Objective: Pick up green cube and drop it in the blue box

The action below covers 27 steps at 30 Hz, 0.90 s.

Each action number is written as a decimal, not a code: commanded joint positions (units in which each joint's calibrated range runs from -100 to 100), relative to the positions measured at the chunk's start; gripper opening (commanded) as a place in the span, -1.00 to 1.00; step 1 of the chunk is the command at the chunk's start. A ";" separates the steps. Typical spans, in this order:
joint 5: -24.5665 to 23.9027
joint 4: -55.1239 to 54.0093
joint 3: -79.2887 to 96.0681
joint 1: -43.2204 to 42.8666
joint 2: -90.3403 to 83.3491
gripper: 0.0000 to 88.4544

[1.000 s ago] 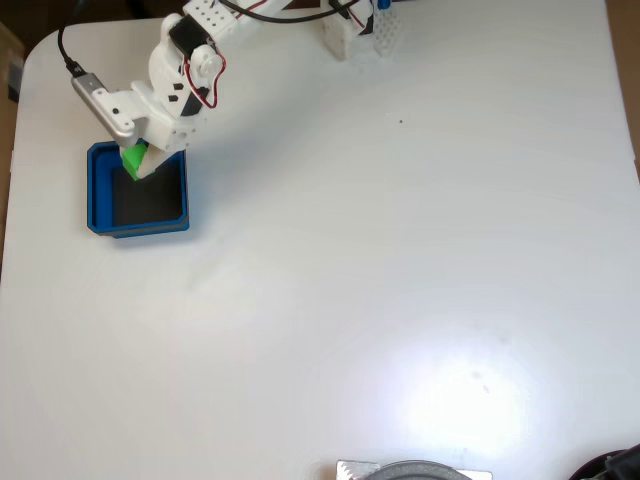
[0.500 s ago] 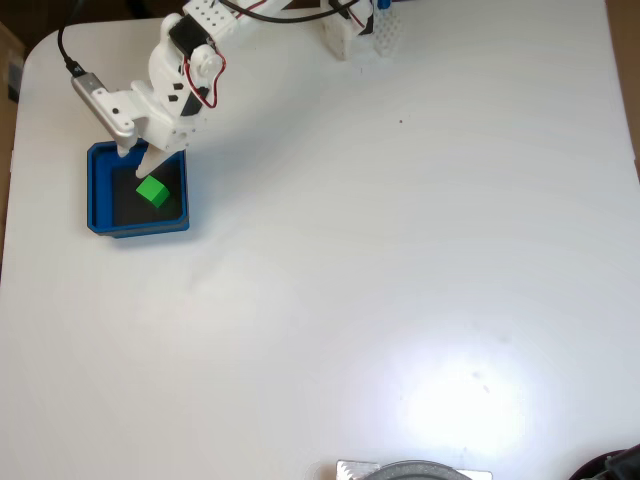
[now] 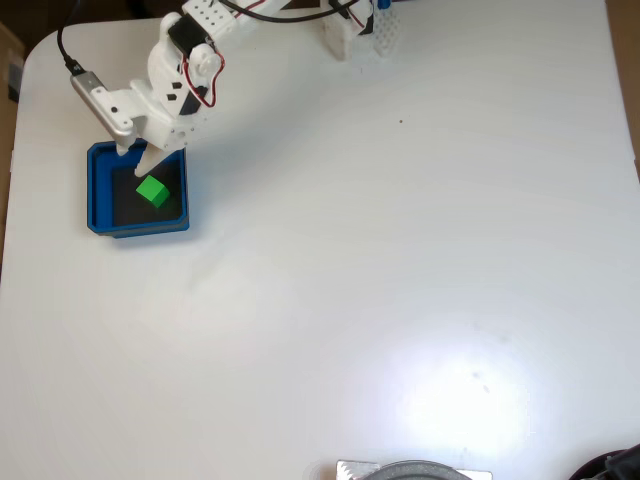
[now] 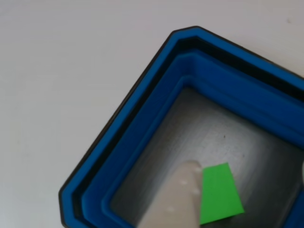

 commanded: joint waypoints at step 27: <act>-0.10 -1.10 51.54 -0.13 -63.20 -0.95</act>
